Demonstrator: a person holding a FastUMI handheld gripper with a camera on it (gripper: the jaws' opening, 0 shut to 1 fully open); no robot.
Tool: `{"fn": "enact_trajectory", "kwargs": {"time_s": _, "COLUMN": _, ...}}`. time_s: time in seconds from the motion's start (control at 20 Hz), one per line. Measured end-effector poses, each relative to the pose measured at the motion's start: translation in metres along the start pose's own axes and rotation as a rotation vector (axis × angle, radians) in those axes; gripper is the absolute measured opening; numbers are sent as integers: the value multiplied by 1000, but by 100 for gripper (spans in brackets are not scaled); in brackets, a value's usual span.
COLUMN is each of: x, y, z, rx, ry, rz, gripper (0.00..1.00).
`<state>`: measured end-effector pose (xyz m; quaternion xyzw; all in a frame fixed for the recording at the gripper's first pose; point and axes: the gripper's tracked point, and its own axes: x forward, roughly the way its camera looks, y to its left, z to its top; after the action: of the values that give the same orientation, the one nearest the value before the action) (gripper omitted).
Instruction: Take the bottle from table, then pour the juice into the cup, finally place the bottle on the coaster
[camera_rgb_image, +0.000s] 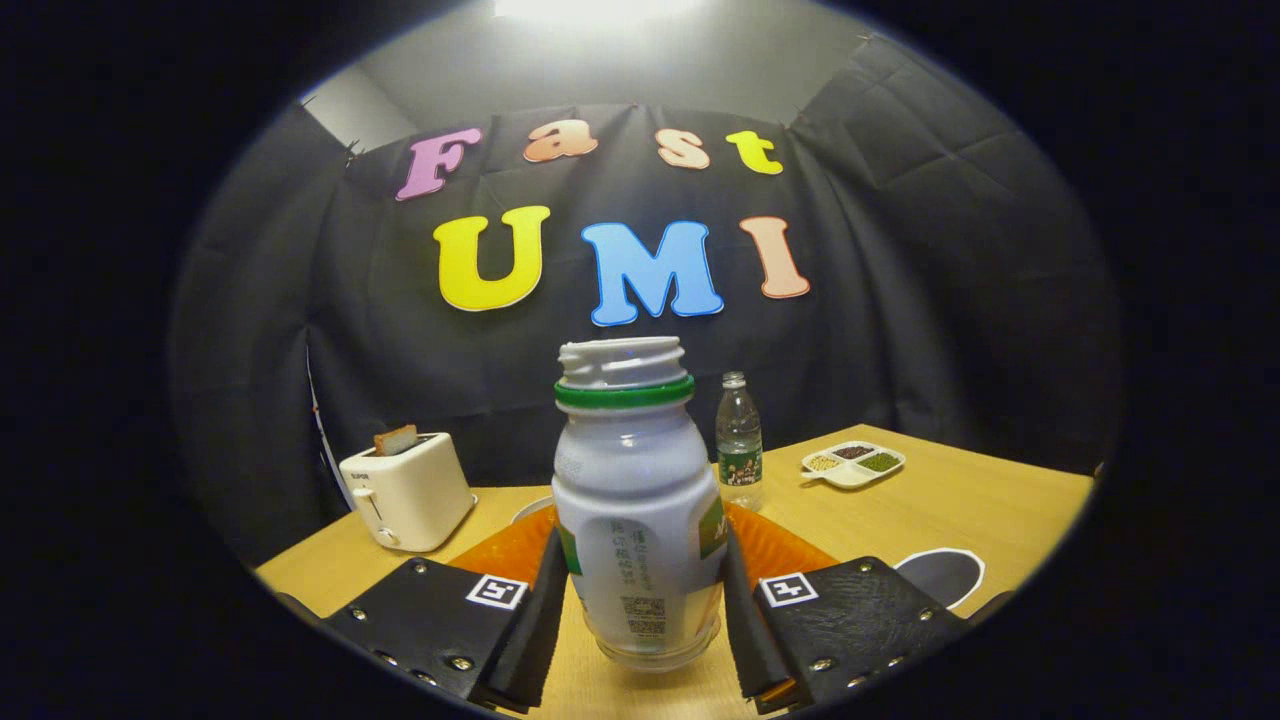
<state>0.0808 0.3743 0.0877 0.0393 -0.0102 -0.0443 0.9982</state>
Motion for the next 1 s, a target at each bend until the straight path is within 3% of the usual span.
{"fn": "enact_trajectory", "kwargs": {"time_s": 0.6, "x": 51, "y": 5, "z": -44, "rx": -95, "ry": 62, "rz": 16, "gripper": 70}}
{"fn": "enact_trajectory", "kwargs": {"time_s": 1.0, "x": 67, "y": 2, "z": -62, "rx": -64, "ry": 88, "rz": 30, "gripper": 70}}
